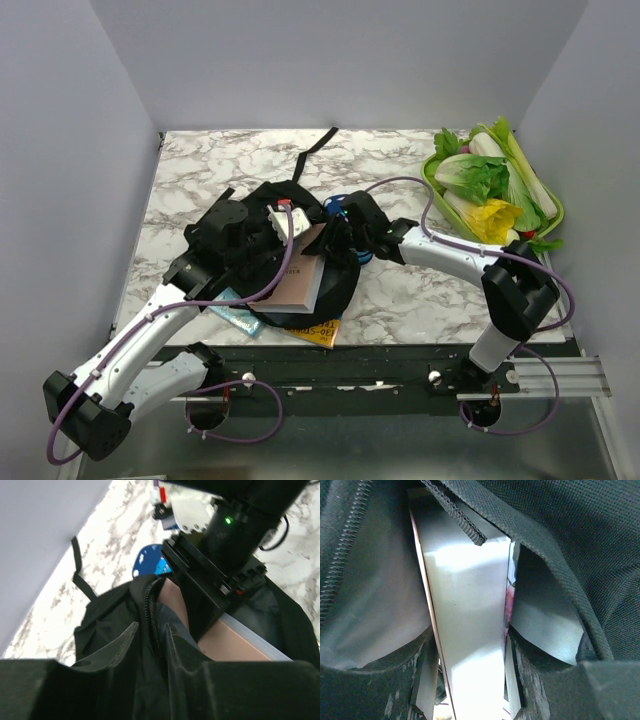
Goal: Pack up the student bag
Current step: Place the book in the student bag.
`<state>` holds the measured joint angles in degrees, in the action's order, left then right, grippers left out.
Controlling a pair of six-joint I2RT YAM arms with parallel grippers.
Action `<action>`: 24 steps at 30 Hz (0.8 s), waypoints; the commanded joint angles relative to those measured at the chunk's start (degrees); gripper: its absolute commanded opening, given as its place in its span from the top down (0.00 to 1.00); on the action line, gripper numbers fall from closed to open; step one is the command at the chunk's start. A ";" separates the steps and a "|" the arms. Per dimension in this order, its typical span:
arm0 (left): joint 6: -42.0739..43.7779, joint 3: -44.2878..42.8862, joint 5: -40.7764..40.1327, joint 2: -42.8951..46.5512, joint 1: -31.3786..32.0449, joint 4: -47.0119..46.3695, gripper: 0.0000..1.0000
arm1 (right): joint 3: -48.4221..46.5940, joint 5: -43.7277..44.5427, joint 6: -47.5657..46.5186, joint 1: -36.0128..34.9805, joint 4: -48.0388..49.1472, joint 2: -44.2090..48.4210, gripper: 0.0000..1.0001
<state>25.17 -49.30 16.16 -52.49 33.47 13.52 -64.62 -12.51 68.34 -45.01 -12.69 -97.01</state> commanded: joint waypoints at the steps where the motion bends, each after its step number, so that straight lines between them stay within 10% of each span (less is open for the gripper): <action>1: -1.95 -2.56 1.59 1.34 0.98 12.04 0.59 | 1.95 0.65 1.18 -0.78 3.28 1.30 0.59; 7: -5.21 2.98 2.90 5.99 2.21 17.68 0.01 | 3.01 0.64 2.15 -0.69 6.53 1.21 0.73; 24: -22.63 5.44 -10.16 8.98 14.51 17.24 0.01 | 3.27 3.20 2.33 -0.78 6.71 2.44 0.77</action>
<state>6.98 -44.53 12.73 -43.40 47.24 29.69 -61.54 -11.42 70.52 -45.25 -7.33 -95.88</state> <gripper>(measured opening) 0.988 0.544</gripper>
